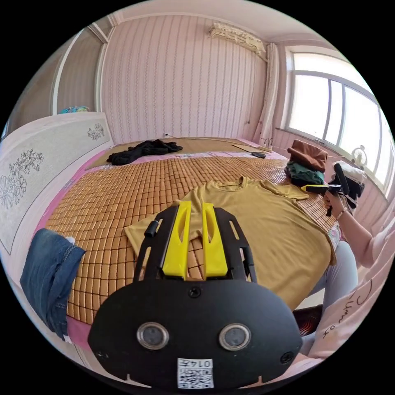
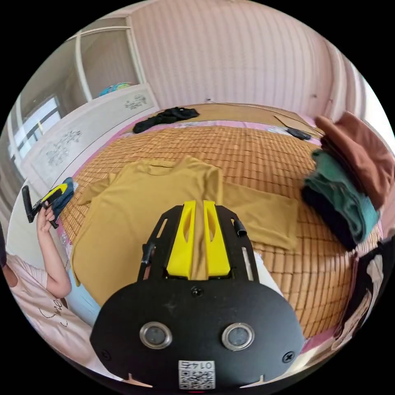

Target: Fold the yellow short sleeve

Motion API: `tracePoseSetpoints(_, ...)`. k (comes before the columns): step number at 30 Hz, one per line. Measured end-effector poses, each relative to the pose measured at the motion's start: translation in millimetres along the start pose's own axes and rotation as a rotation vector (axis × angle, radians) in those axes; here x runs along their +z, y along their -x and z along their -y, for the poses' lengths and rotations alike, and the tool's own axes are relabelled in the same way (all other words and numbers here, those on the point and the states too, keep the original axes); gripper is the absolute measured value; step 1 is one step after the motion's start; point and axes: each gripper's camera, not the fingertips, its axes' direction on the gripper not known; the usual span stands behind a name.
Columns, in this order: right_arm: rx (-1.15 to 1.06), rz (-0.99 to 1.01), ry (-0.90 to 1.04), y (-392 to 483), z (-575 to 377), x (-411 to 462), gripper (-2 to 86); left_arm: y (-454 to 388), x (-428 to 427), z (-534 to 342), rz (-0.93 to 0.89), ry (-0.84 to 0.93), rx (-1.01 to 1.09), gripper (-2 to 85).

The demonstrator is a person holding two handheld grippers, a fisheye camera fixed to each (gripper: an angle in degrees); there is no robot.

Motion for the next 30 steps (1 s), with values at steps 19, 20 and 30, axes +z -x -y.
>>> tracePoseSetpoints(19,0.025,0.055,0.18,-196.1,-76.2,12.8,2.1,-521.0,402.9,298.1,-0.408,0.471,0.572,7.4)
tracePoseSetpoints(20,0.028,0.065,0.18,-199.9,-77.9,11.9,1.9,-538.7,419.9,303.6,-0.4,0.492,0.578,7.6)
tracePoseSetpoints(30,0.05,0.238,0.167,-242.6,-110.0,-1.4,0.4,-606.9,484.7,325.9,-0.458,0.582,0.644,-0.6)
